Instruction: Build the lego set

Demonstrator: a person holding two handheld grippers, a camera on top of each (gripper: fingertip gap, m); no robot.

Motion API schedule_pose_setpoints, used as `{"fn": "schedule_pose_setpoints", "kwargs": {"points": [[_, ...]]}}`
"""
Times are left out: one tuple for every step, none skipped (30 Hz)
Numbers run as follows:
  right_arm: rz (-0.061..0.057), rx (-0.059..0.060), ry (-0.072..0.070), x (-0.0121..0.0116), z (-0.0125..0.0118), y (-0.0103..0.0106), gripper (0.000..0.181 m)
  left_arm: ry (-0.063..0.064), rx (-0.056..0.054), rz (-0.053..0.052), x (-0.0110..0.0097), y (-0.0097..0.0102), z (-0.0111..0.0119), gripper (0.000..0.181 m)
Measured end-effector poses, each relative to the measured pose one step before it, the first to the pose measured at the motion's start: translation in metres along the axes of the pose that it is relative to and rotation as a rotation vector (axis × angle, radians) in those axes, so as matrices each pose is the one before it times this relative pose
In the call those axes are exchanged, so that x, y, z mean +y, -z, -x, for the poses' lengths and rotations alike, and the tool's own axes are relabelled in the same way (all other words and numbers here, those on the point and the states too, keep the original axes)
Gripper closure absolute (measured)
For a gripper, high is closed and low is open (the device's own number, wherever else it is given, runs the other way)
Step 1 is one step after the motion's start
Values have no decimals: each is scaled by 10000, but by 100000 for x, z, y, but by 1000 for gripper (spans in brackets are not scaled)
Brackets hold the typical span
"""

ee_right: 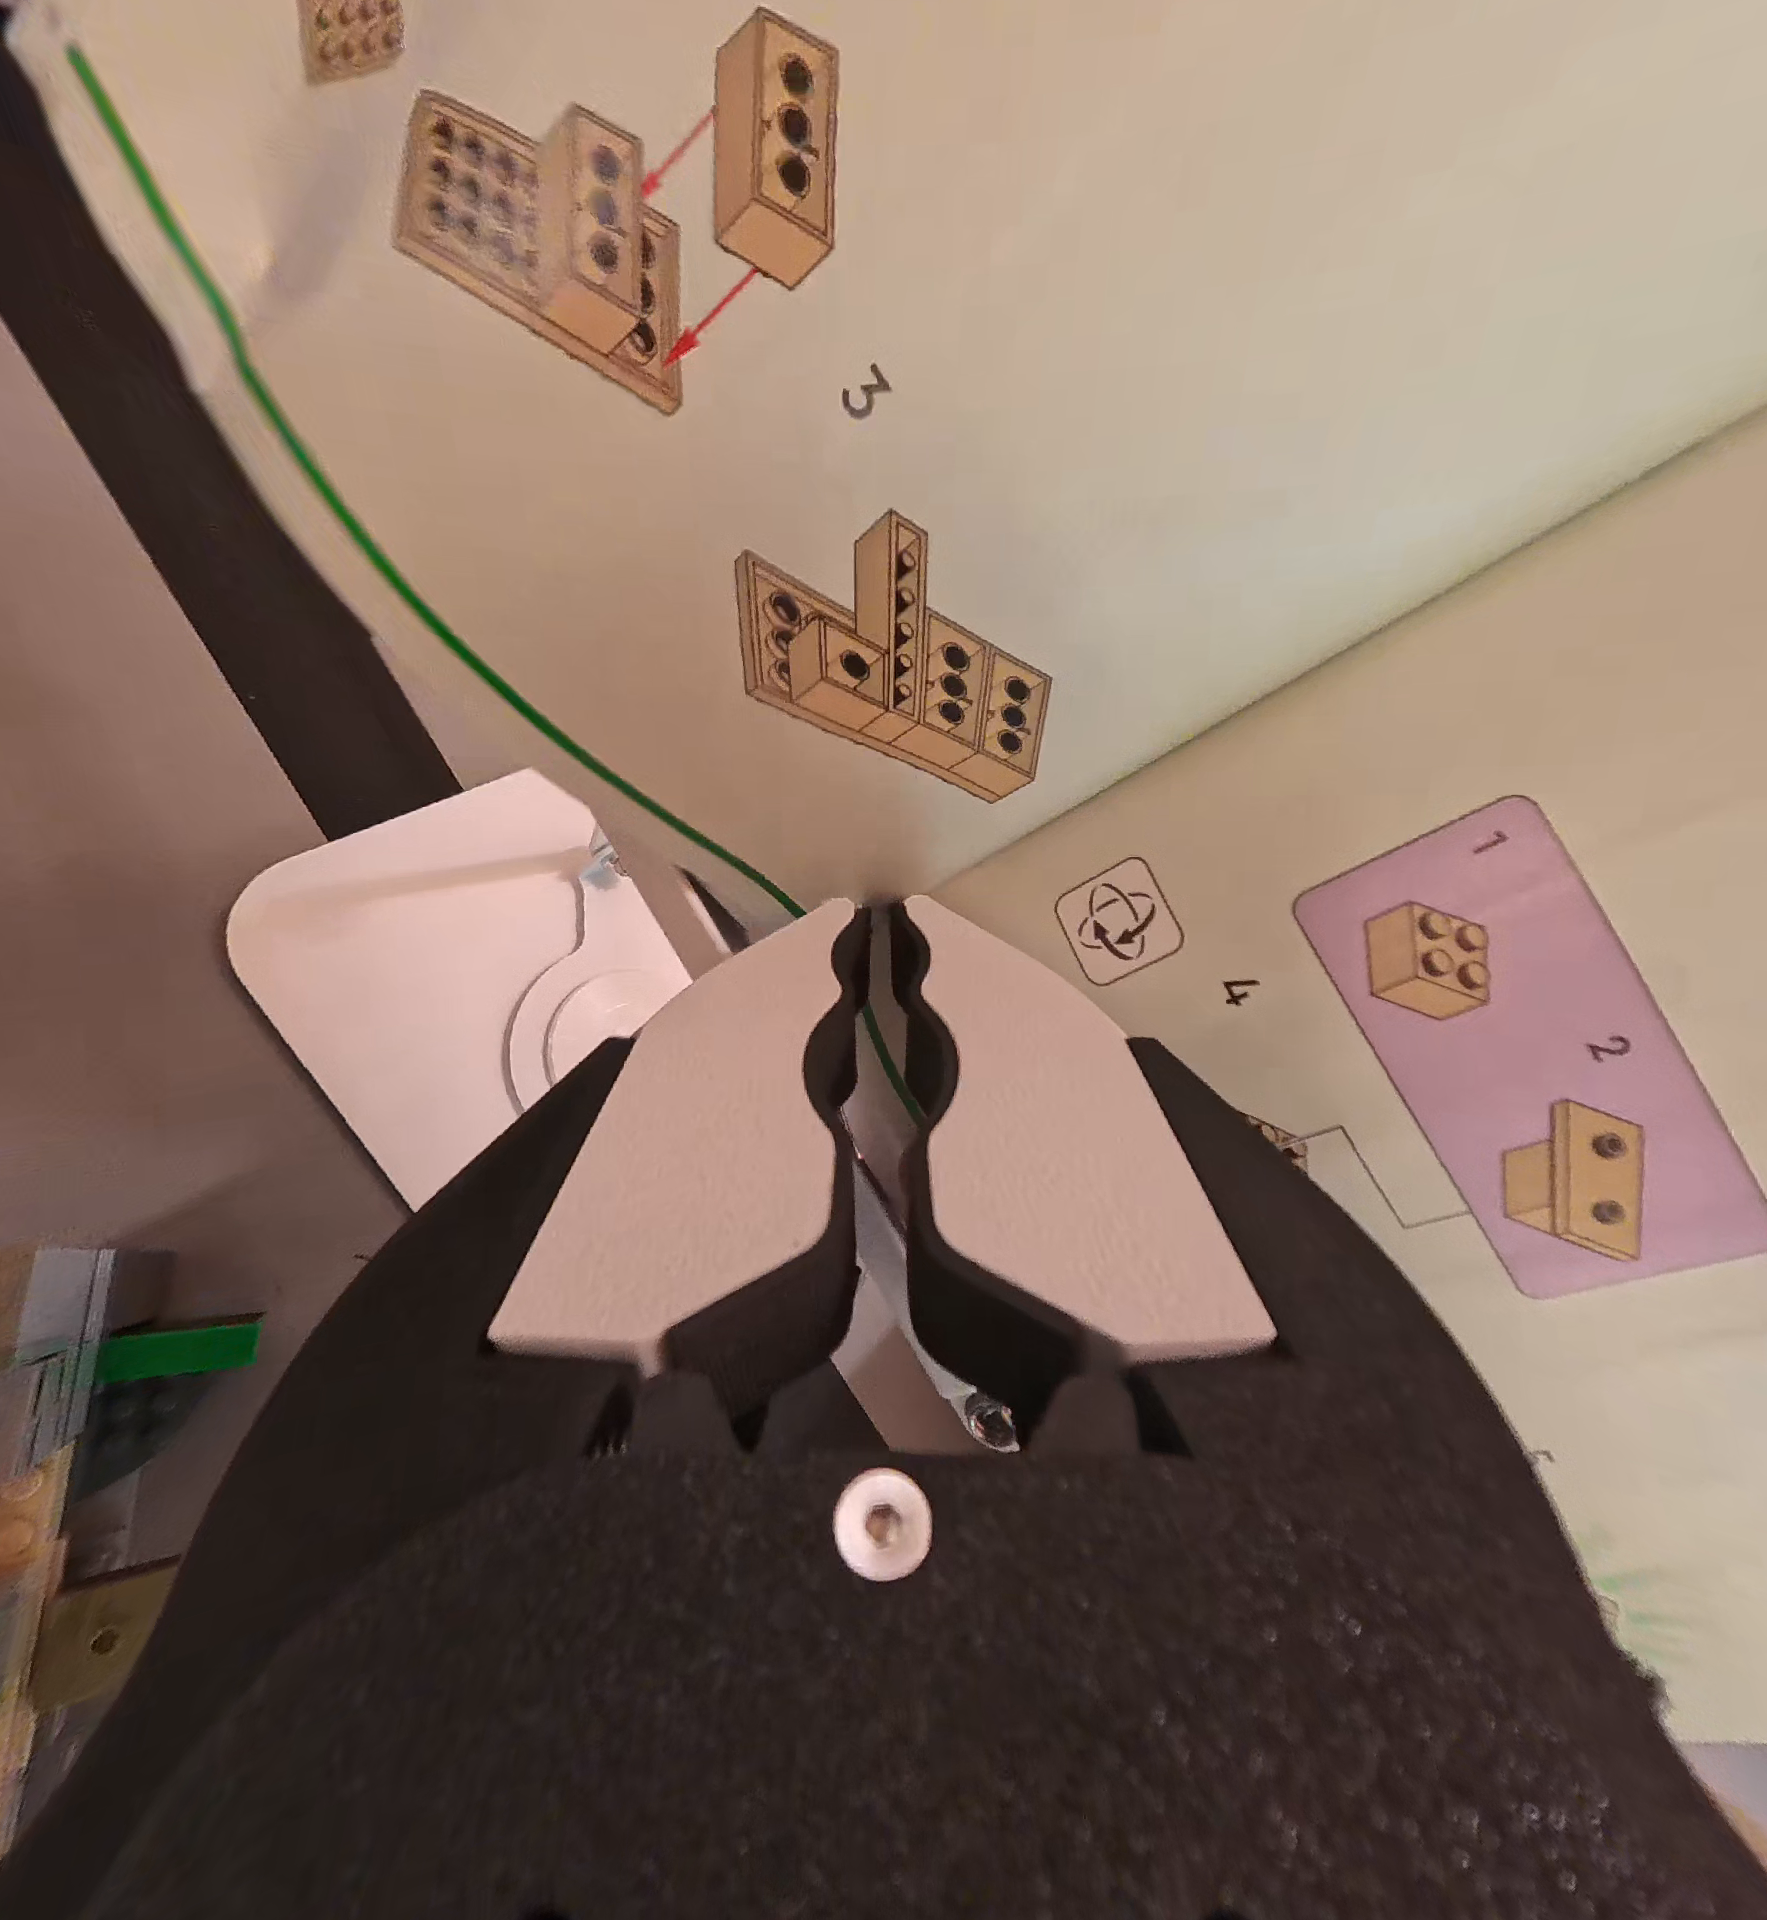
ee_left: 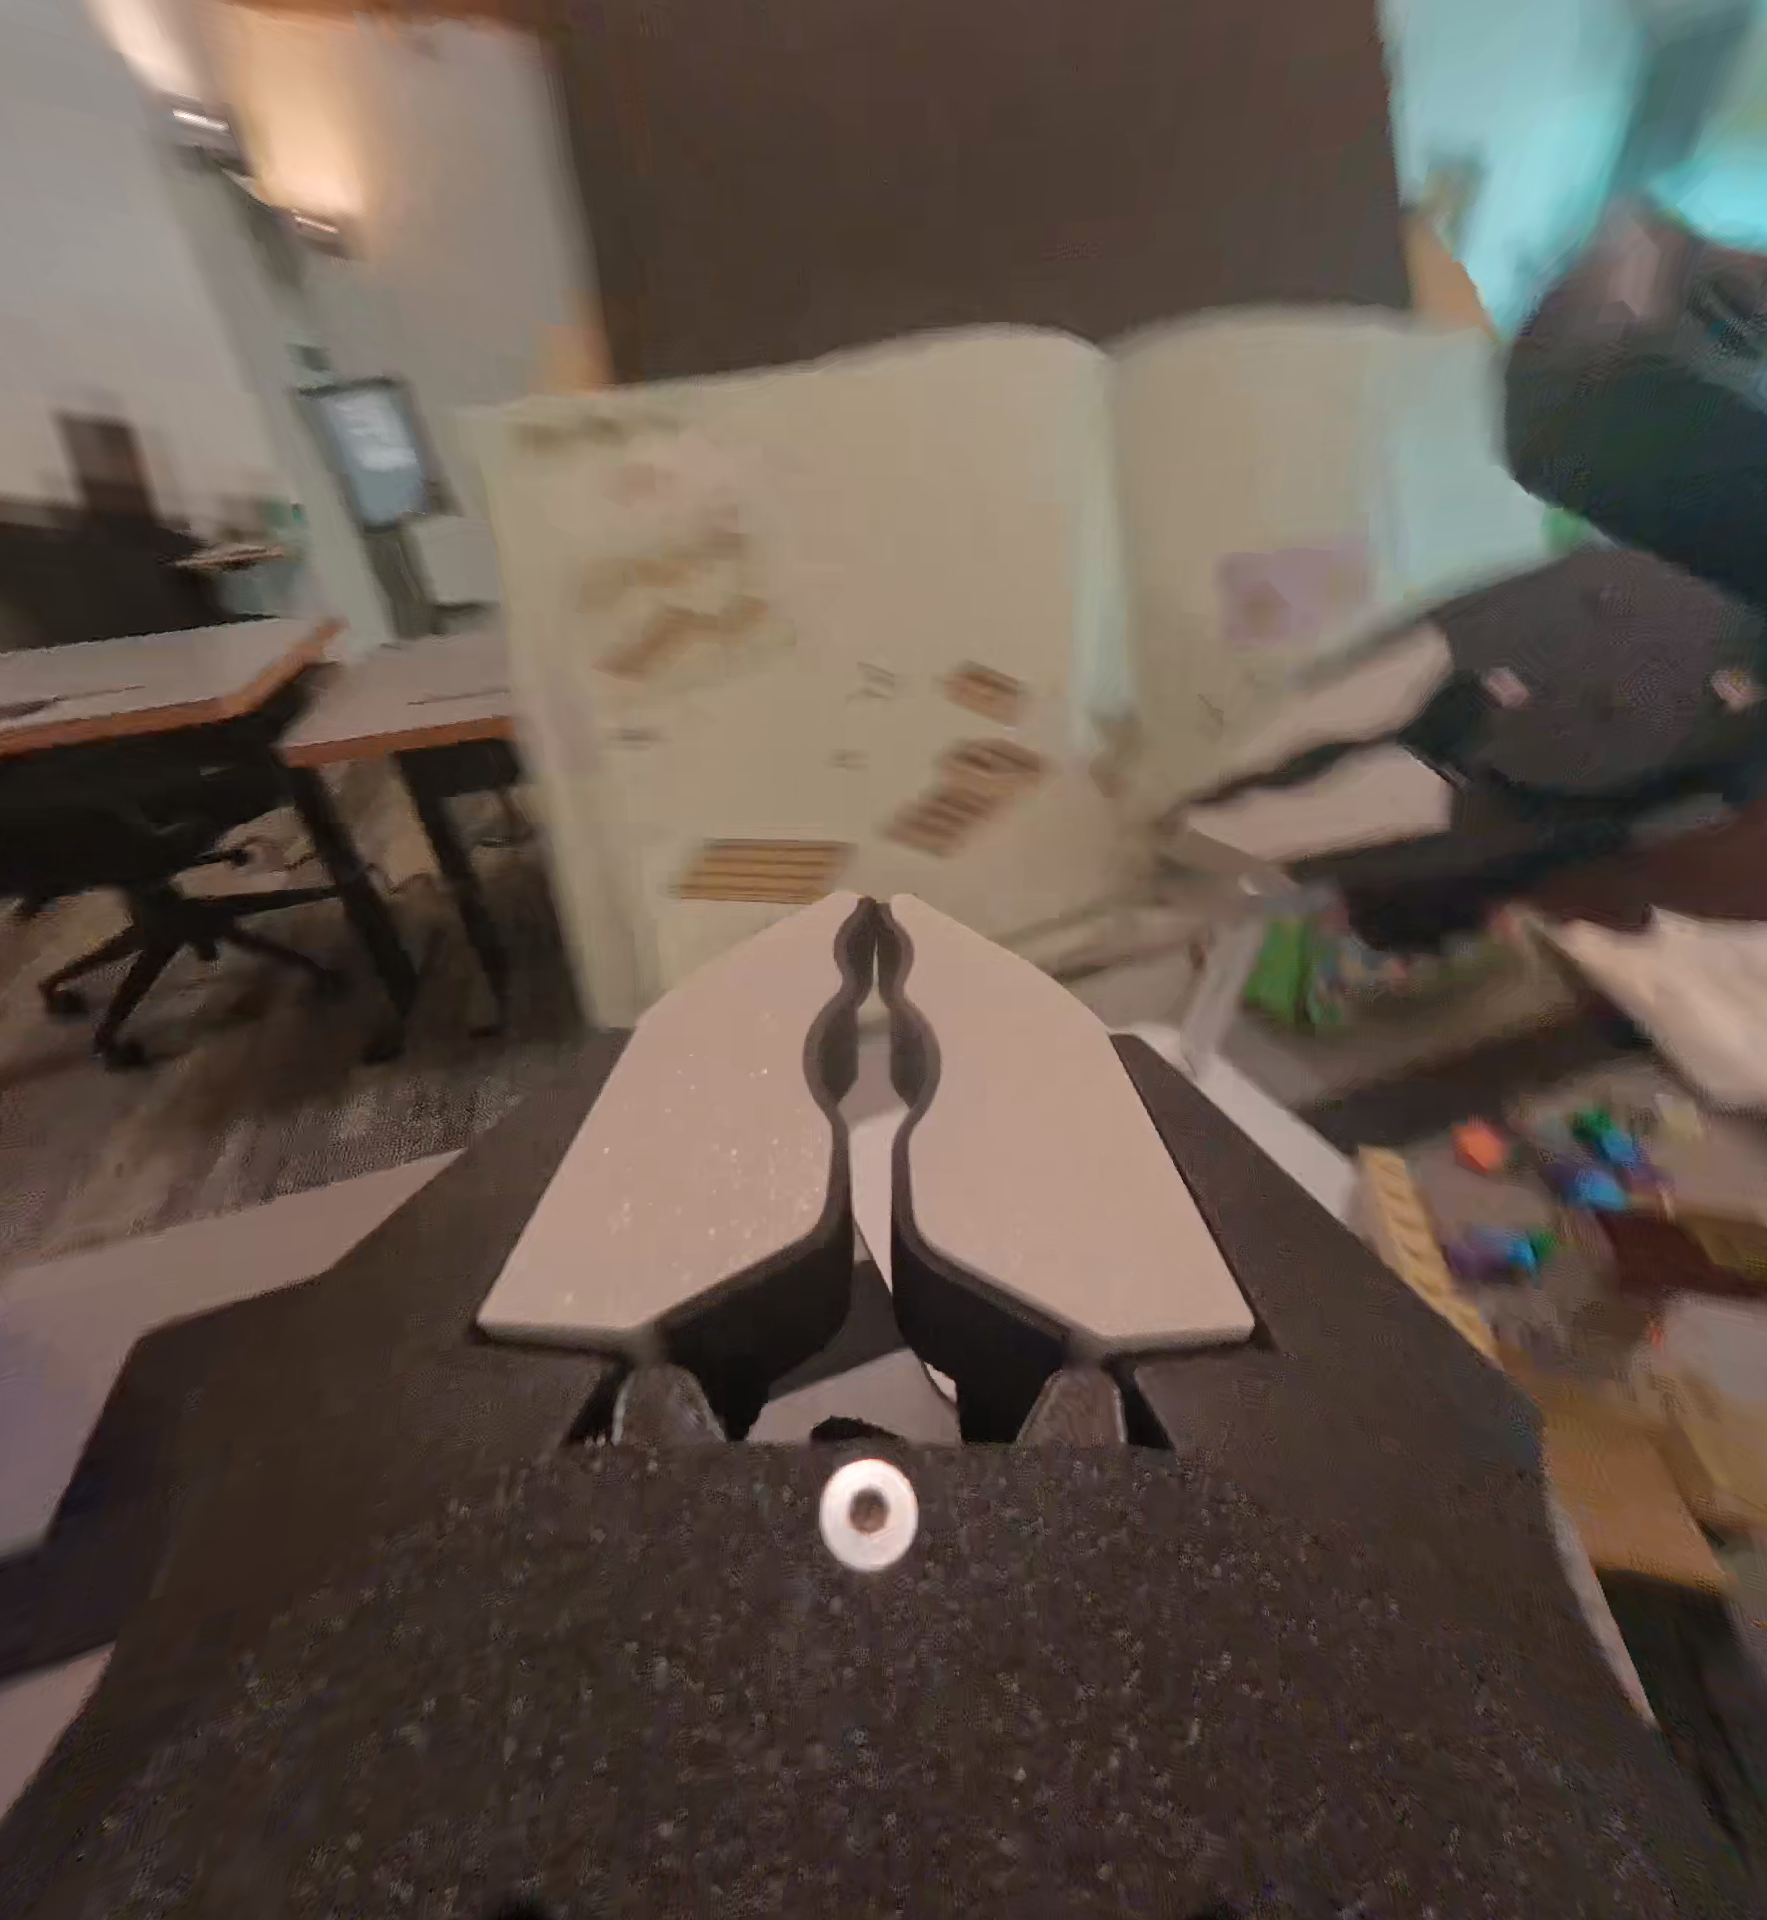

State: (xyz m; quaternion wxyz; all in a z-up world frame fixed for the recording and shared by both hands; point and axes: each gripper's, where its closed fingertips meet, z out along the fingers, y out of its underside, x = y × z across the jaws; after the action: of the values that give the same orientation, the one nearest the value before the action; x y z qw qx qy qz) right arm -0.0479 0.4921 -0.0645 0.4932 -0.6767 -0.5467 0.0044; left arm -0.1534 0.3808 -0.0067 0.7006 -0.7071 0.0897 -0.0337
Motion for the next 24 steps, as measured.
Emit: {"fn": "schedule_pose_setpoints", "kwargs": {"points": [[9, -55, -44, -20, -13, -18, 178, -831, 699, 728, 476, -1124, -2224, 181], [-21, -93, -109, -17, -3, -12, 178, -697, 478, 406, 18, -1295, -1792, 181], [-47, -125, -156, -8, 7, 7, 179, -641, 479, 136, -366, -1374, -1637, 181], [-71, -128, -204, 2, -18, -4, 179, -632, 509, 156, -302, -1450, -1511, 181], [-64, -151, -274, 12, -2, 3, 180, -513, 226, 336, -64, -1487, -941, 181], [-45, -178, -269, 26, 29, 7, 180, -474, 128, 330, -8, -1425, -667, 181], [-16, -180, -184, 64, 33, 1, 181, -307, 212, 433, 228, -1379, -553, 181], [-13, -145, -154, 70, -40, 15, 181, -99, 197, 631, 619, -1290, -310, 181], [-10, -148, -178, 37, -59, 26, 181, -104, -67, 518, 582, -1091, 221, 181], [4, -173, -179, 15, -5, 29, 181, -202, -9, 205, 302, -841, 193, 181], [49, -121, -75, 33, 16, 41, 181, -87, -40, 248, 393, -605, 267, 181], [120, -23, 88, 108, -10, 72, 181, -80, -106, 260, 432, -425, 397, 181], [168, 45, 199, 136, -46, 89, 181, -49, 16, 203, 399, -278, 250, 181], [191, 72, 174, 161, -72, 120, 181, 65, -15, 135, 270, -125, 348, 181], [212, 100, 136, 185, -115, 135, 181, 95, 71, 116, 189, -8, 233, 181], [267, 95, 141, 327, -154, 90, 181, 131, 113, 114, 162, 32, 145, 181], [314, 29, 111, 458, -159, 55, 181, 60, 21, 104, 180, 51, 190, 181], [230, 16, 107, 396, -226, 80, 181, 61, -10, 29, 121, 59, 154, 181], [145, -55, -4, 312, -190, 107, 181, 94, -28, 16, 112, 67, 169, 181], [77, -91, -66, 291, -194, 138, 181, 115, -15, 31, 121, 68, 160, 181], [67, -70, -91, 338, -244, 167, 181, 128, -2, 74, 176, 64, 206, 181], [93, -36, -75, 438, -294, 223, 181, 100, 23, 65, 207, 62, 171, 181], [93, -39, -57, 501, -286, 218, 181, 119, -1, 26, 204, 72, 233, 181], [56, -57, -48, 527, -255, 206, 181, 162, -12, 1, 200, 118, 293, 181]]}}
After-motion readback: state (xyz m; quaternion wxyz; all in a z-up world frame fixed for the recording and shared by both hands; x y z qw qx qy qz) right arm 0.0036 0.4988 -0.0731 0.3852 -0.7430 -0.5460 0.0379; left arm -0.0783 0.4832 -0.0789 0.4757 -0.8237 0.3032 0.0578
